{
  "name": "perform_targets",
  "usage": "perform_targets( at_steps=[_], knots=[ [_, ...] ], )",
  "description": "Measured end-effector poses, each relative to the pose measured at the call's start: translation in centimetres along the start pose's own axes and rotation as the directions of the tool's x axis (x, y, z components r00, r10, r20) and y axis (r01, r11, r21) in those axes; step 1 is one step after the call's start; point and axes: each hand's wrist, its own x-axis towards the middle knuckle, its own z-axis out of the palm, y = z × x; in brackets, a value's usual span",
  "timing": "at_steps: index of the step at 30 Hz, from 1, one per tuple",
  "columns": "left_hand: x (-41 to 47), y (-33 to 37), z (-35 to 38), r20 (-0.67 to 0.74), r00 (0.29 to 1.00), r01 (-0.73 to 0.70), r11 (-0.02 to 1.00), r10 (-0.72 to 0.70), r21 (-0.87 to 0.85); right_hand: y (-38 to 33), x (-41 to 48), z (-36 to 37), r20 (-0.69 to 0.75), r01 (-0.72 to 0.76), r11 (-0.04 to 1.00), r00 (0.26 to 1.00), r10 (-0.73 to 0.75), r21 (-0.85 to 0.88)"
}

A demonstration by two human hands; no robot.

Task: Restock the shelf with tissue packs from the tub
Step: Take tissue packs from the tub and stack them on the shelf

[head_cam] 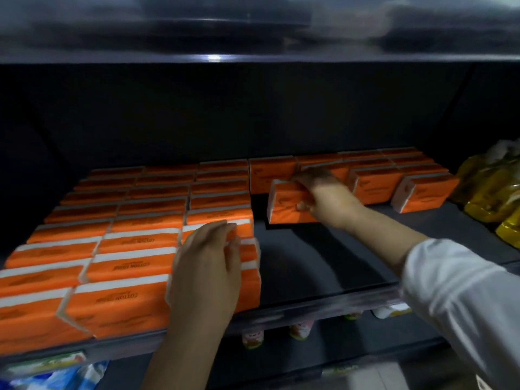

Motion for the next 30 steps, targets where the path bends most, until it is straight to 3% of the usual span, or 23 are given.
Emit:
perform_targets(
  at_steps=[10,17,27,30],
  knots=[
    [1.7,-1.4,0.6,-0.005,1.000,-0.008,0.998,0.007,-0.069,-0.8,8.0,4.0,-0.073,-0.021,0.978,0.997,0.006,-0.207],
    [2.2,-1.6,1.0,0.019,1.000,-0.005,0.998,0.006,-0.058,-0.6,9.2,5.1,-0.174,-0.116,0.946,0.983,0.065,-0.302],
    [1.7,-0.2,0.9,-0.010,0.997,-0.080,0.996,0.079,-0.036,-0.1,4.2,5.0,-0.181,-0.121,0.993,0.976,0.119,-0.003],
    [1.0,1.7,1.2,-0.053,0.984,-0.172,0.984,0.170,-0.043,0.8,-0.7,4.5,-0.288,-0.058,0.996,0.955,0.077,0.073]
  ],
)
